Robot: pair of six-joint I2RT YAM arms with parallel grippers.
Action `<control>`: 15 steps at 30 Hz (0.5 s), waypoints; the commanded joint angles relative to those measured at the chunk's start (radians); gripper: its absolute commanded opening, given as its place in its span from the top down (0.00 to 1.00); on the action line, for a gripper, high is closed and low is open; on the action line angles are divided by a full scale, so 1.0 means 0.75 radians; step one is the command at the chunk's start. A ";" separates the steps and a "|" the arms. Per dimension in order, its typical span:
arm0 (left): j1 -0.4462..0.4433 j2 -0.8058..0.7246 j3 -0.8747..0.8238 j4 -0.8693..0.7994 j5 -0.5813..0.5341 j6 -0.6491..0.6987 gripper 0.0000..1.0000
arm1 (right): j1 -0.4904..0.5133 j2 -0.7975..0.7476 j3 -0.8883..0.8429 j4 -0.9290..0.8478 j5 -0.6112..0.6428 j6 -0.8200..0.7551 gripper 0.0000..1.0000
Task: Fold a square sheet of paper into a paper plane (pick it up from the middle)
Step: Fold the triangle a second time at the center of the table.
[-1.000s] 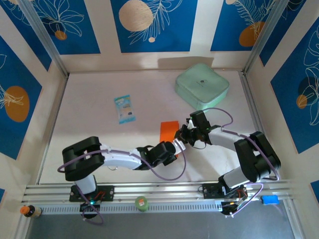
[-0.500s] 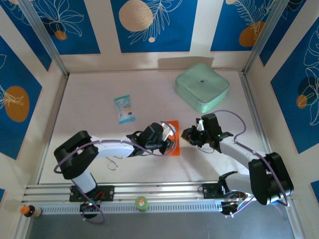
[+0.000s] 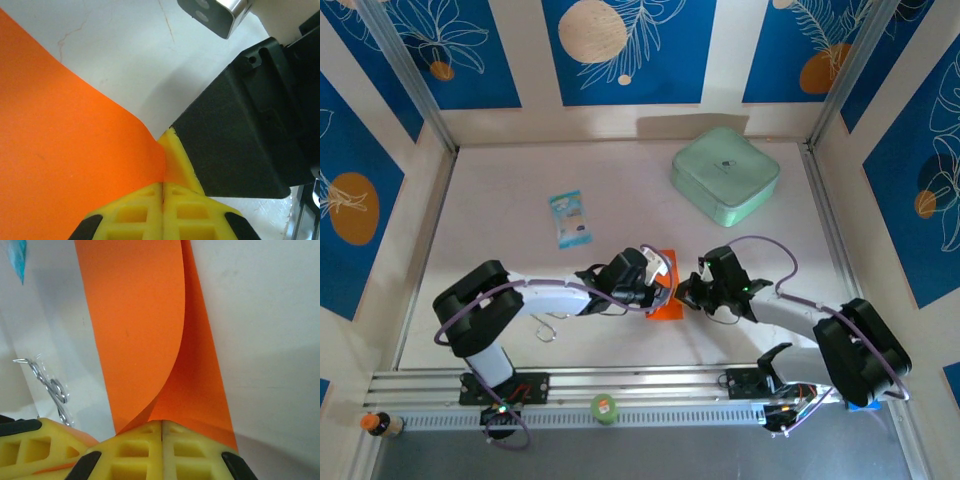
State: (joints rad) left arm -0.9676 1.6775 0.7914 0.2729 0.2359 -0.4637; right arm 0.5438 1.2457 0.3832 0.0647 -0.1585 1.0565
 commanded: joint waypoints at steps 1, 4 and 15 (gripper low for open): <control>0.012 0.015 -0.013 0.016 0.011 -0.034 1.00 | 0.038 -0.005 -0.047 0.056 0.104 0.059 1.00; 0.012 0.021 -0.019 0.031 0.004 -0.049 1.00 | 0.055 -0.031 -0.083 0.091 0.164 0.072 1.00; 0.012 0.021 -0.026 0.031 -0.003 -0.067 1.00 | 0.115 -0.048 -0.141 0.255 0.117 0.080 1.00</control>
State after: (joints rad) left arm -0.9657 1.6863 0.7860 0.2775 0.2356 -0.5003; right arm 0.6163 1.1961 0.2710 0.2028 -0.0547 1.1122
